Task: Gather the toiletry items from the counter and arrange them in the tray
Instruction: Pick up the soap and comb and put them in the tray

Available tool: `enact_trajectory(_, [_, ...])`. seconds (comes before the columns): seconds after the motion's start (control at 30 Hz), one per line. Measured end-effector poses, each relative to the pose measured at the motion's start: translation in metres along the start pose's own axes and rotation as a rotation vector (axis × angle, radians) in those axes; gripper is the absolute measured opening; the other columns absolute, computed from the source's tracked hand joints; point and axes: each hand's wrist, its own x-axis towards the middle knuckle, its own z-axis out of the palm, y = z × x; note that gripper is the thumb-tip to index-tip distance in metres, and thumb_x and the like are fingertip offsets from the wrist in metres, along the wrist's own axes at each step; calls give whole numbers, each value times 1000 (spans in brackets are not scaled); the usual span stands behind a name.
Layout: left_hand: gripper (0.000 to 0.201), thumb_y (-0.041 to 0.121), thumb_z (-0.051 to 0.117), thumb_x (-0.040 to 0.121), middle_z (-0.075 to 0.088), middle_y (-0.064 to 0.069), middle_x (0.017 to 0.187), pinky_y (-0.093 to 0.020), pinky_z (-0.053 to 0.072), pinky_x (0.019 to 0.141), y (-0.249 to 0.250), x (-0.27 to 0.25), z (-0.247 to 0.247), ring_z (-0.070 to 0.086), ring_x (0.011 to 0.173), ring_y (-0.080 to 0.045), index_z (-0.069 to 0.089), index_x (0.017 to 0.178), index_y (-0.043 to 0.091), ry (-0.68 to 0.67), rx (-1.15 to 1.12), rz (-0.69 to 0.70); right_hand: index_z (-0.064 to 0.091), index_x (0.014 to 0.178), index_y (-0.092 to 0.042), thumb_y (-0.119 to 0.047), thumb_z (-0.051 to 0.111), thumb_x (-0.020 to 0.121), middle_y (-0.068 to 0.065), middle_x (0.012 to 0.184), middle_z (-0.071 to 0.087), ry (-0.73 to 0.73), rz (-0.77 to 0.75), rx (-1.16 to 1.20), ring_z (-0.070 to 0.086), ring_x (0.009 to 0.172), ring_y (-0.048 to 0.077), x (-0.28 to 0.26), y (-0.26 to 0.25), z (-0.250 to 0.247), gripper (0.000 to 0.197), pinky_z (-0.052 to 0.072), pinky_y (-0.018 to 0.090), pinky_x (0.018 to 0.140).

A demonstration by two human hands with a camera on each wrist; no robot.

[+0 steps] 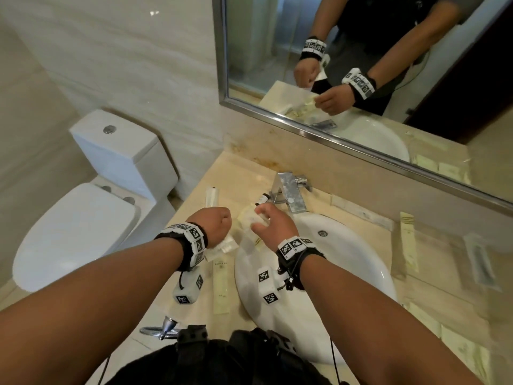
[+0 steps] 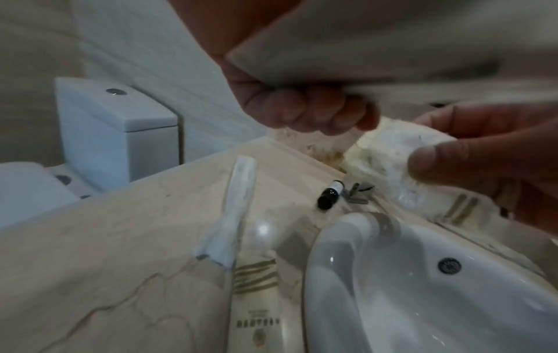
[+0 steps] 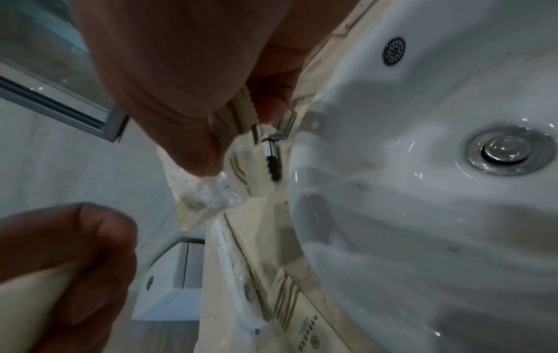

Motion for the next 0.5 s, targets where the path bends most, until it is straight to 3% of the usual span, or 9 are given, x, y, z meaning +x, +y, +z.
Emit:
enact_trajectory(0.07, [20, 48, 46, 90, 68, 4, 80, -35, 55, 69, 10, -1, 5, 65, 70, -18, 52, 100, 30, 16, 59, 25, 56, 102, -34, -35, 70, 86, -14, 105, 62, 7, -24, -30, 60, 99, 13, -7, 1, -5, 21, 43, 27, 79])
enact_trajectory(0.13, [56, 66, 52, 83, 66, 11, 96, -32, 54, 73, 18, 1, 10, 63, 78, -11, 41, 129, 36, 22, 124, 72, 56, 93, -34, -39, 71, 86, -15, 98, 64, 13, -44, -35, 62, 93, 12, -15, 2, -9, 17, 49, 30, 77])
enact_trajectory(0.17, [73, 68, 56, 80, 63, 10, 110, -32, 53, 78, 21, 3, 12, 61, 87, -11, 33, 140, 36, 12, 145, 105, 56, 91, -33, -40, 71, 86, -14, 95, 64, 19, -46, -33, 62, 88, 12, -19, 3, -12, 16, 51, 31, 76])
enact_trajectory(0.23, [88, 63, 63, 79, 58, 5, 129, -33, 51, 87, 29, 6, 15, 61, 102, -16, 19, 150, 36, -43, 147, 173, 57, 89, -33, -35, 70, 86, -12, 91, 64, 26, -44, -33, 62, 82, 12, -28, 5, -18, 13, 53, 32, 74])
enact_trajectory(0.3, [87, 56, 66, 81, 58, -1, 133, -33, 51, 90, 37, 9, 20, 62, 108, -22, 18, 151, 37, -111, 195, 239, 58, 90, -32, -32, 67, 87, -11, 88, 63, 12, -41, -51, 62, 79, 13, -38, 10, -24, 10, 52, 31, 72])
enact_trajectory(0.37, [78, 52, 67, 82, 61, -3, 130, -33, 50, 91, 49, 10, 26, 62, 109, -23, 29, 148, 36, -128, 228, 289, 57, 91, -33, -33, 66, 88, -11, 90, 62, 6, -42, -85, 61, 79, 14, -47, 17, -32, 9, 48, 30, 70])
enact_trajectory(0.5, [53, 51, 68, 82, 66, 2, 110, -30, 49, 81, 80, 15, 39, 62, 95, -19, 50, 129, 32, -111, 212, 337, 55, 94, -33, -35, 66, 90, -8, 109, 56, 75, -22, -146, 57, 92, 14, -63, 36, -50, 11, 44, 31, 78])
